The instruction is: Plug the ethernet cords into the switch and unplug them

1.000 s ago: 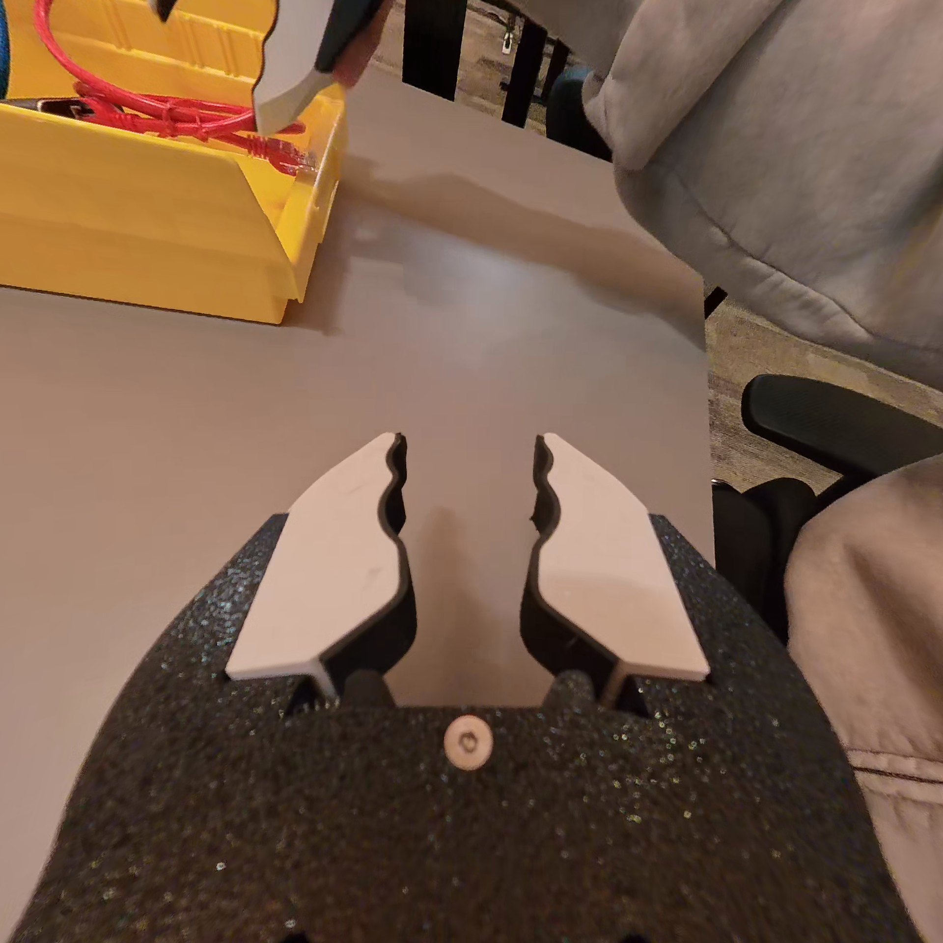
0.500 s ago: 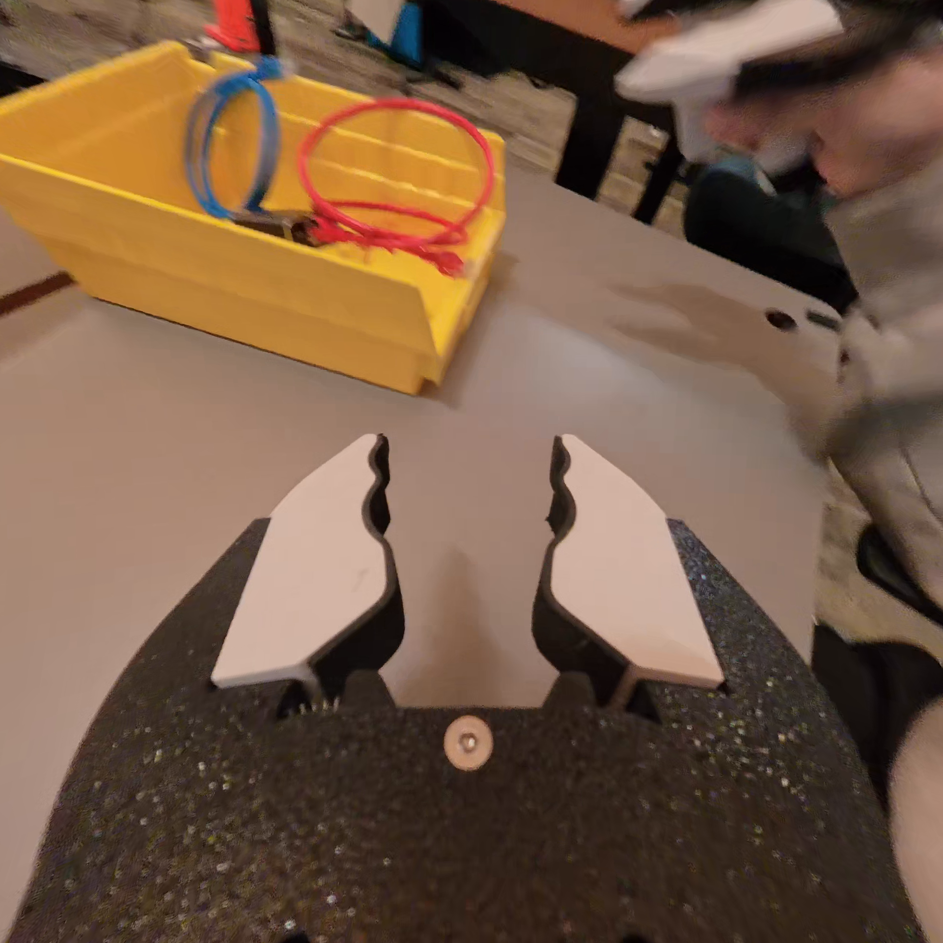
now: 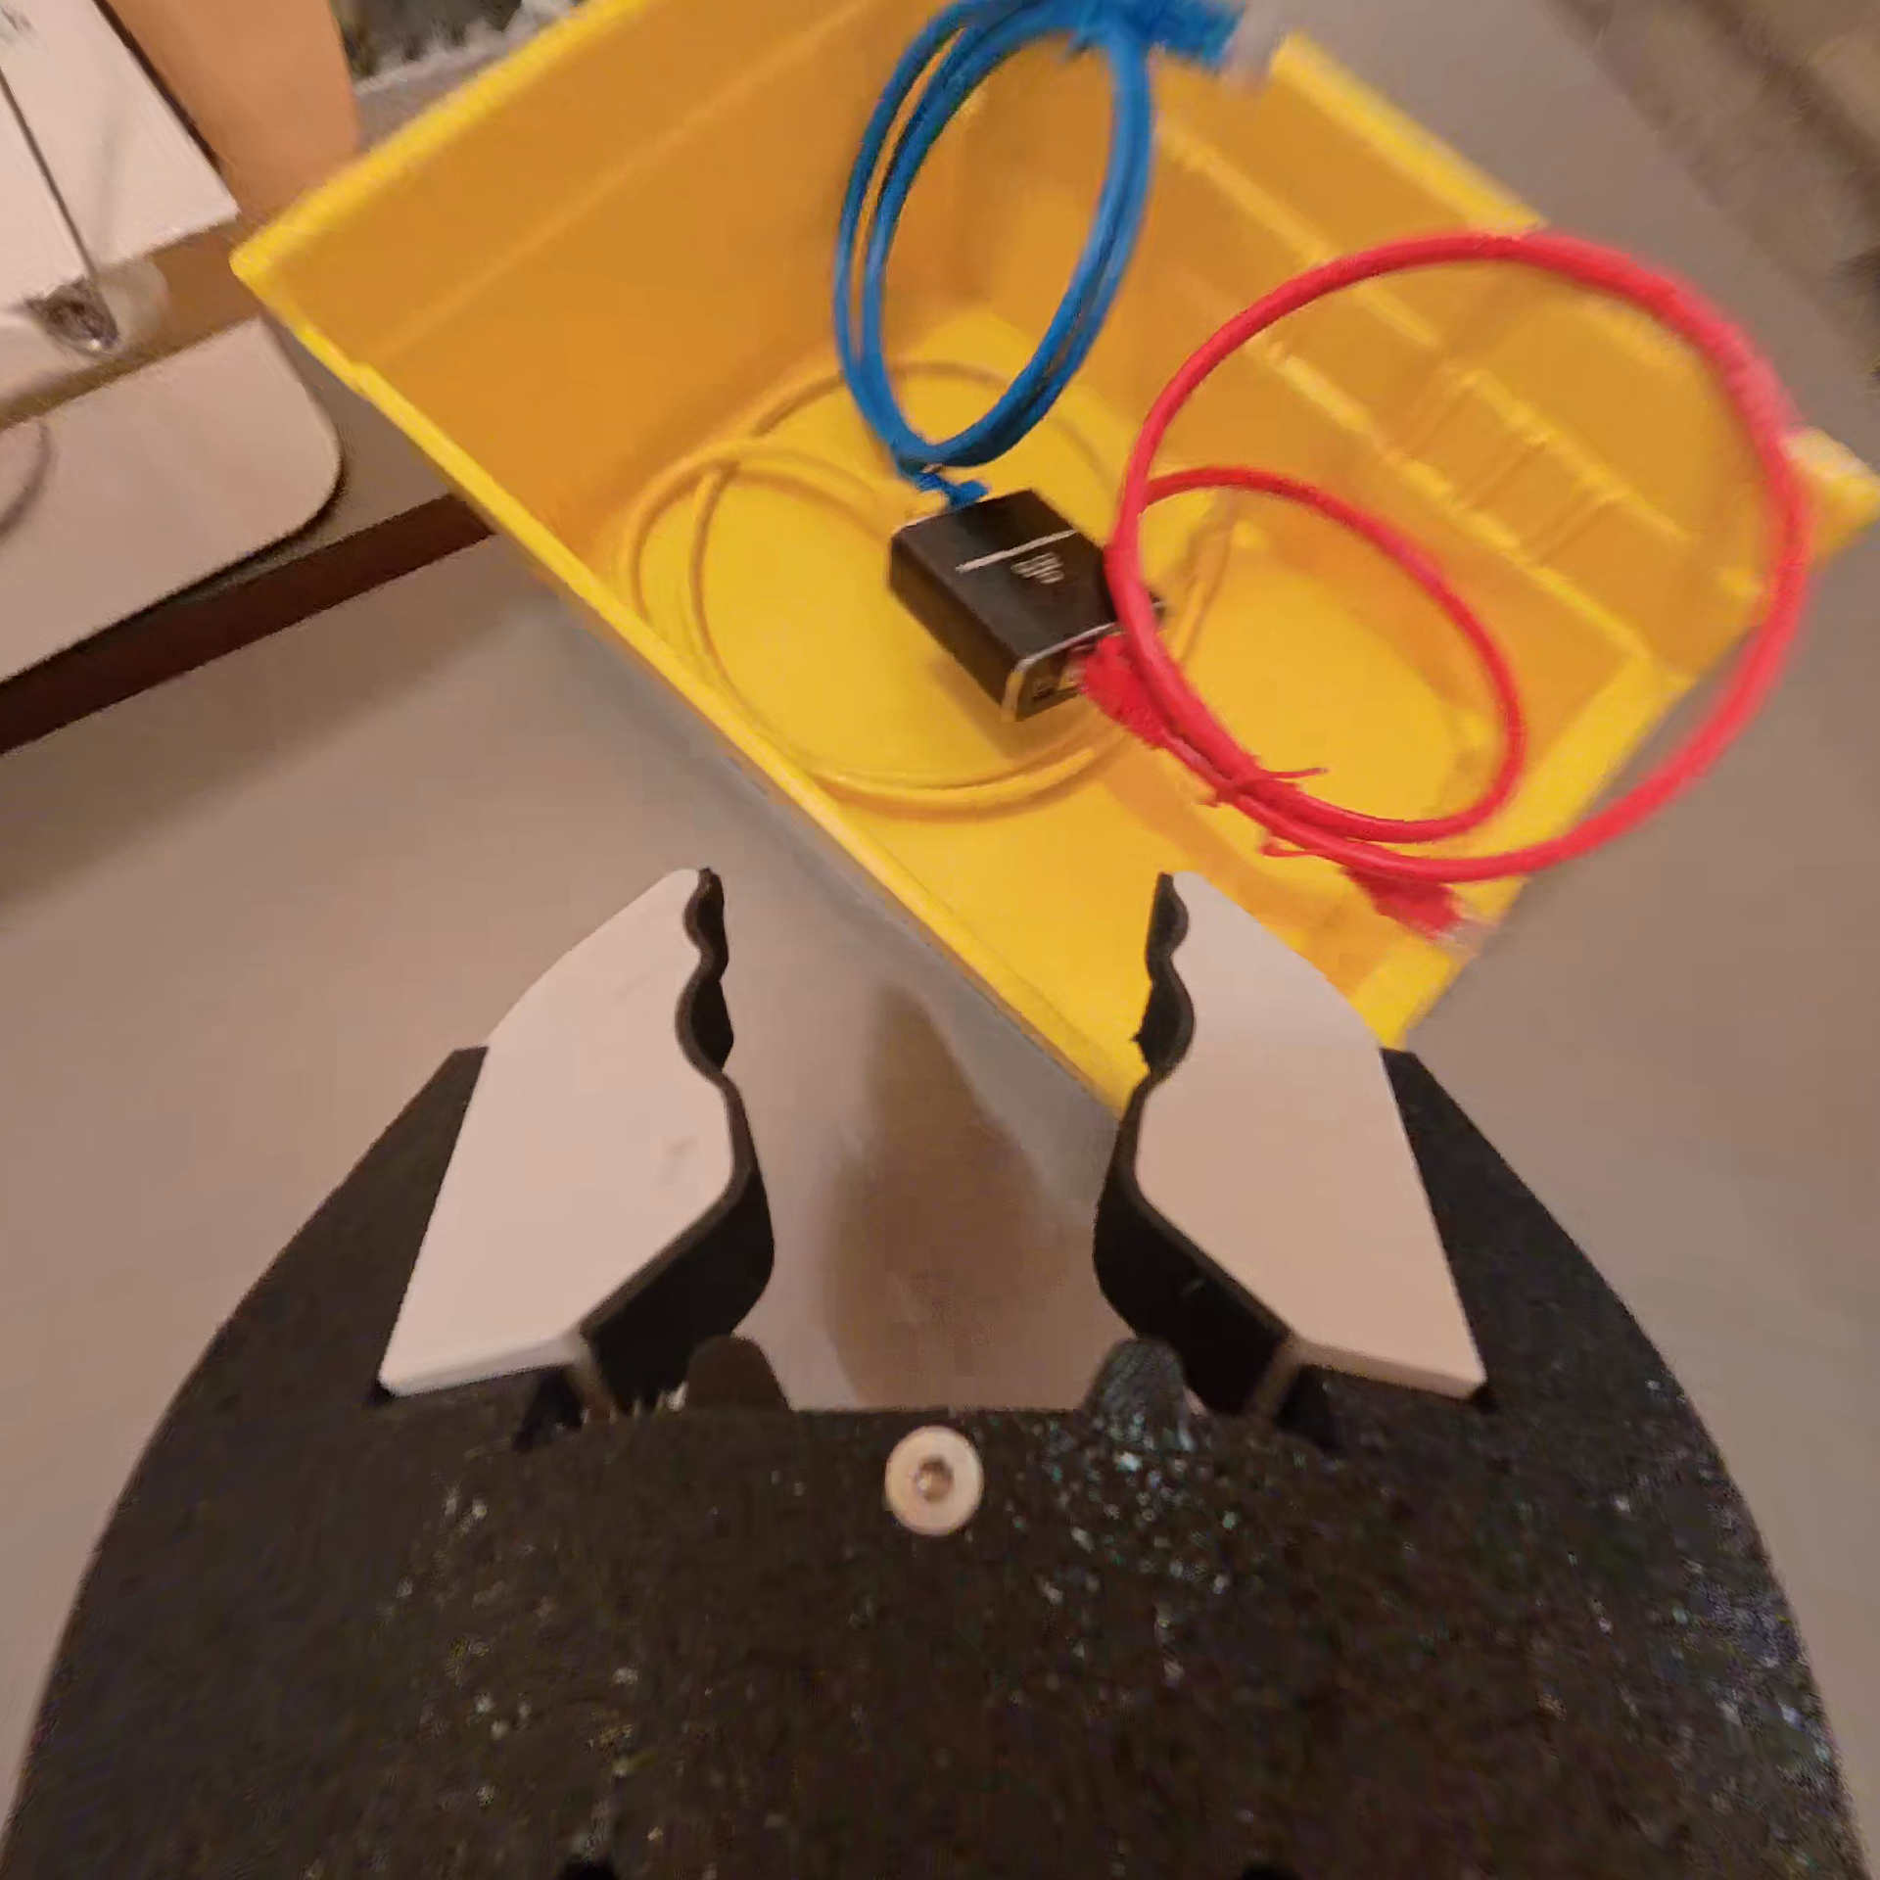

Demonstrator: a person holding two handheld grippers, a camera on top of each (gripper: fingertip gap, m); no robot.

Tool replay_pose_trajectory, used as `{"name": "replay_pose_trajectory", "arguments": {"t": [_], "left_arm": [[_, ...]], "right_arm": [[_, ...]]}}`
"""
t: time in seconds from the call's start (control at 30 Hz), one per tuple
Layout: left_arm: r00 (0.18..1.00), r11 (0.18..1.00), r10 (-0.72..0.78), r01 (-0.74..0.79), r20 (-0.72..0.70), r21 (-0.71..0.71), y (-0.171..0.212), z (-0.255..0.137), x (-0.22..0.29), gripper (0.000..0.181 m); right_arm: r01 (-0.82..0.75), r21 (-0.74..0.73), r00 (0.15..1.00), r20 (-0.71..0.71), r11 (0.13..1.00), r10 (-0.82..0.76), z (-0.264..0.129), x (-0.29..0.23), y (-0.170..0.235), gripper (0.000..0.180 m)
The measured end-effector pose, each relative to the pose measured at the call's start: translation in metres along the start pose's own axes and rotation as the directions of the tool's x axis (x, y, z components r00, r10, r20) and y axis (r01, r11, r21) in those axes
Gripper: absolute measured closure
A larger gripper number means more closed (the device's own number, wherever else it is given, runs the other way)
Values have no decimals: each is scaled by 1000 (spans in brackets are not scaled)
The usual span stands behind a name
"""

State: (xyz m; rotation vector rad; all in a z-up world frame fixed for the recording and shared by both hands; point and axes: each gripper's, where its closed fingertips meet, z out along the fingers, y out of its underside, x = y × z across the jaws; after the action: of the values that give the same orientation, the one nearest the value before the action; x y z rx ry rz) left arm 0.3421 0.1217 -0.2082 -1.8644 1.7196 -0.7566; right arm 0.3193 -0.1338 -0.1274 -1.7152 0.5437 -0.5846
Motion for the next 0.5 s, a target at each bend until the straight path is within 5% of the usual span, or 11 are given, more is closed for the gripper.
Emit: {"name": "replay_pose_trajectory", "arguments": {"t": [0.23,0.37,0.43,0.5], "left_arm": [[1000,987,-1,-4,-29,-163,-6,34,-3,98],[958,950,-268,244,-106,-197,-8,44,7,117],[949,927,-310,288,-59,-241,4,56,2,85],[957,915,-289,270,-20,-300,19,66,0,118]], "right_arm": [[-64,-27,994,87,998,66,9,-8,9,107],[-98,-47,989,109,994,103,12,-9,14,108],[-88,-45,988,122,995,92,12,-13,13,108],[-64,-48,989,134,997,70,13,-19,11,109]]}}
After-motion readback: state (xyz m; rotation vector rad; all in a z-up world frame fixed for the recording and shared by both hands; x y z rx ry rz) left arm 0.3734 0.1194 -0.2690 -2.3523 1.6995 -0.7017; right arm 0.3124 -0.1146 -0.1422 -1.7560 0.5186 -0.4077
